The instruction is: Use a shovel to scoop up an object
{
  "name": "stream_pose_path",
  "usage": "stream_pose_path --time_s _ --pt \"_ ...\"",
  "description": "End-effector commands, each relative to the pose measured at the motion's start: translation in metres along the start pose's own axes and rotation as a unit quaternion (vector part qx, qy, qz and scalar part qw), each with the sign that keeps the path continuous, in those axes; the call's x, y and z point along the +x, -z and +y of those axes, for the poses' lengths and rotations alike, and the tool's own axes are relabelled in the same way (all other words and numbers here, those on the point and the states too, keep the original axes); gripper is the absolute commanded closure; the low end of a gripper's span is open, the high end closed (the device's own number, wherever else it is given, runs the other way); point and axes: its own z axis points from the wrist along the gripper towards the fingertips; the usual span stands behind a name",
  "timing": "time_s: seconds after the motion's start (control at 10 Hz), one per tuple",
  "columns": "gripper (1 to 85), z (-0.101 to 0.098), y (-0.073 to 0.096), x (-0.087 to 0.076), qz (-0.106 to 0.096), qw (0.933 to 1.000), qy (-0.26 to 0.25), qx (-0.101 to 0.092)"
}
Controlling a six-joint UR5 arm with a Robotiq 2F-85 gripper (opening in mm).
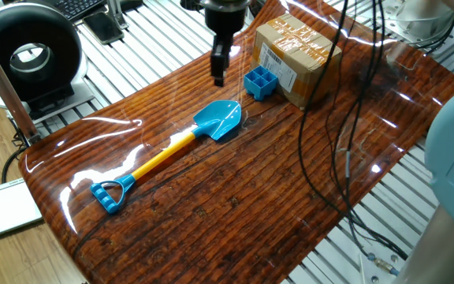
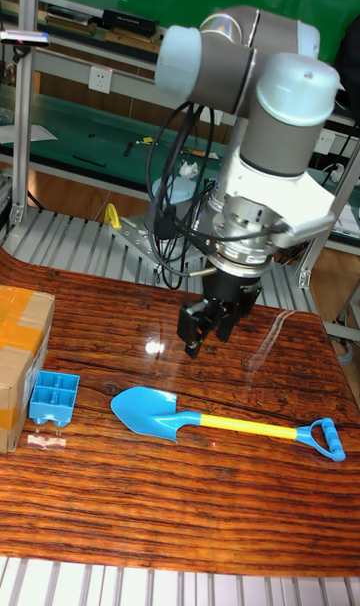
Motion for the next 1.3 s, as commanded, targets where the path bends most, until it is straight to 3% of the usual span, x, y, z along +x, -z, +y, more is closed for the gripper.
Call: stream_pose_path --time_s 0.0,0.3,0.7,0.8,1.0,1.1,1.2 --pt "22.7 0.007 0.001 -0.002 0.007 0.9973 0.073 -0.011" --pt "22.3 0.008 0.000 -0.007 -0.001 0.9948 0.101 -0.011" --pt "14.7 0.017 -0.033 -0.045 -0.023 0.9906 0.132 -0.028" --pt "14.0 0.016 -0.040 -0.051 -0.022 0.9906 0.132 -0.025" --pt "14.0 0.008 -0.043 -0.066 -0.040 0.9905 0.132 0.001" --pt "14.0 0.005 -0.043 -0.064 -0.036 0.9897 0.138 0.006" --pt "14.0 0.001 -0.043 -0.056 -0.018 0.9886 0.149 0.011"
